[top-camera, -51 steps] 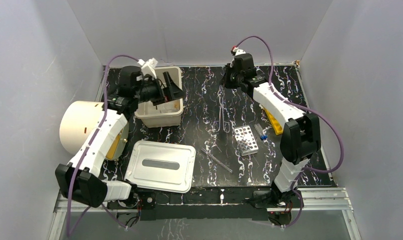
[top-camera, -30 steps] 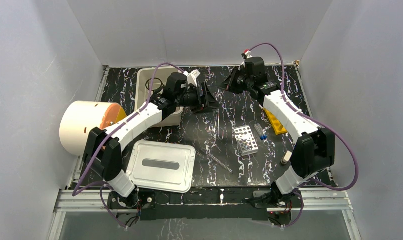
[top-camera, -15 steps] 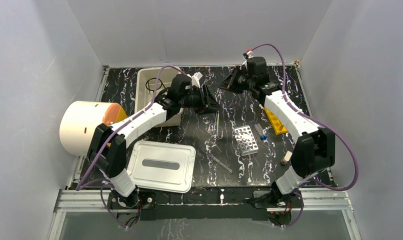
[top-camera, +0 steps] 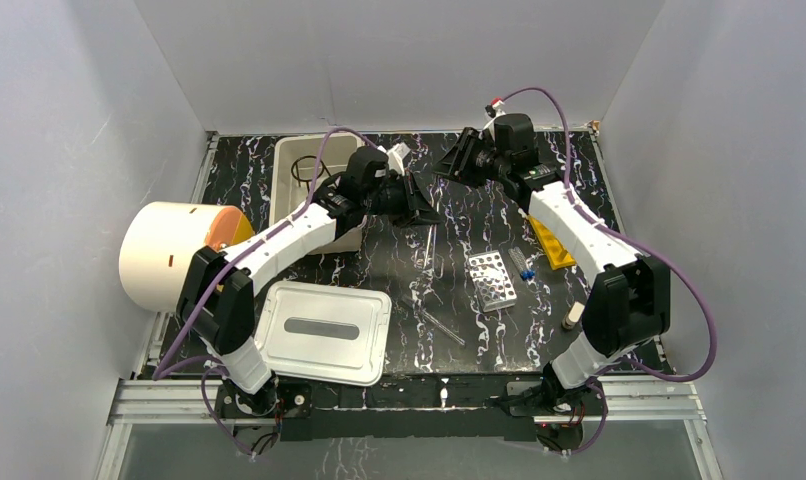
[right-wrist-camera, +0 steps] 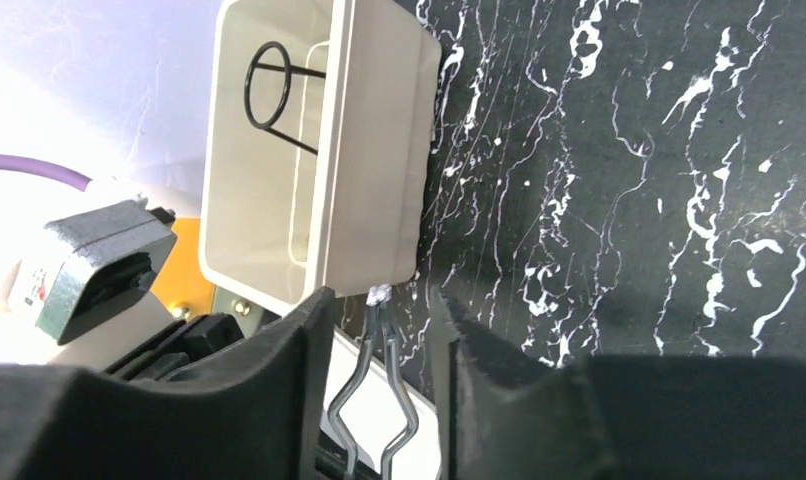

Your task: Organize the chemistry lab equipment

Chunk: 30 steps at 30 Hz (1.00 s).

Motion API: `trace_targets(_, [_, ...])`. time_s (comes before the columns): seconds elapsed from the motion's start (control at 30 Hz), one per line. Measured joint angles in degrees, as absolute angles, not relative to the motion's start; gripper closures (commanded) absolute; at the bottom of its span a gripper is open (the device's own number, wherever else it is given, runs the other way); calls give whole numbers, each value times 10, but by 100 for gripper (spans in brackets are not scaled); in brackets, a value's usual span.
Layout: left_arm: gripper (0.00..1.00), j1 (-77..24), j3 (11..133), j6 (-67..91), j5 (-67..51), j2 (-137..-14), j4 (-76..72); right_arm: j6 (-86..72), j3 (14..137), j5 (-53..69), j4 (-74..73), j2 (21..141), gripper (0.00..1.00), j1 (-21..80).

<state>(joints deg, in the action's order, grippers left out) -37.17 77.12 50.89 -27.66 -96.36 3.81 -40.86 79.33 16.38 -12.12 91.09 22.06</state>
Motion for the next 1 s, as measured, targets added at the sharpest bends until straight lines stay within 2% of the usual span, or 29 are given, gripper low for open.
trace_targets(0.07, [100, -372, 777, 499, -276, -964, 48, -406, 790, 167, -114, 908, 34, 221])
trace_targets(0.23, [100, -371, 815, 454, -256, -964, 101, -401, 778, 169, -104, 879, 26, 214])
trace_targets(0.43, [100, -342, 867, 408, -226, -951, 183, -384, 778, 152, -102, 834, 26, 203])
trace_targets(0.73, [100, -216, 982, 357, -172, -949, 307, -342, 766, 84, -98, 755, 27, 202])
trace_targets(1.0, [100, -176, 1144, 275, -115, -1040, 406, -335, 696, 67, -158, 741, 27, 202])
